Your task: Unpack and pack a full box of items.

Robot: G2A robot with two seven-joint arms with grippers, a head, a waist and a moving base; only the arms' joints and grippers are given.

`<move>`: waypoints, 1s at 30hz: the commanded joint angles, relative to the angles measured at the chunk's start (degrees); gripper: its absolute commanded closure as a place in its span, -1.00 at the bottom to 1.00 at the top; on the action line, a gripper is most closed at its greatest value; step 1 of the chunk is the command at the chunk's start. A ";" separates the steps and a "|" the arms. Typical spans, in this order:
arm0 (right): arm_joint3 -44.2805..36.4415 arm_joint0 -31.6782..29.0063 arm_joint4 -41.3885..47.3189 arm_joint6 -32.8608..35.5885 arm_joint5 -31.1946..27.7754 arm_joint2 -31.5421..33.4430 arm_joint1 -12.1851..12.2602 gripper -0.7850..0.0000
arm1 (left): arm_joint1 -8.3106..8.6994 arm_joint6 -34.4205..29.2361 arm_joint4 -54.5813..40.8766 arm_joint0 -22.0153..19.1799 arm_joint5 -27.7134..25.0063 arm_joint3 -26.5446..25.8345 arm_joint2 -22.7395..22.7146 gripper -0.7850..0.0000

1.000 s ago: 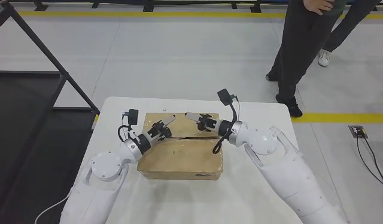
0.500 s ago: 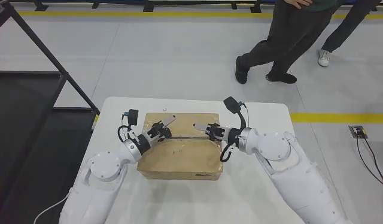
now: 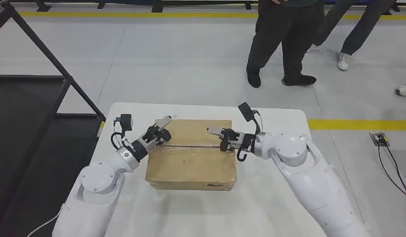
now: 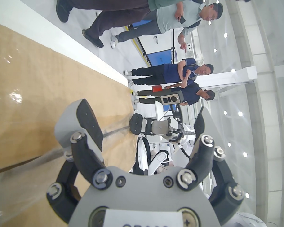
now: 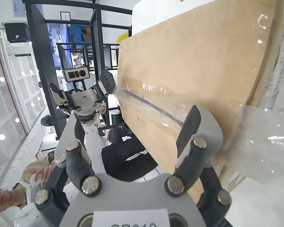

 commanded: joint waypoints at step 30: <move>17.10 10.88 13.53 -8.89 -9.09 -17.44 -11.03 -1.00 | 2.44 2.86 -8.40 14.21 -5.13 -1.27 -18.97 -1.00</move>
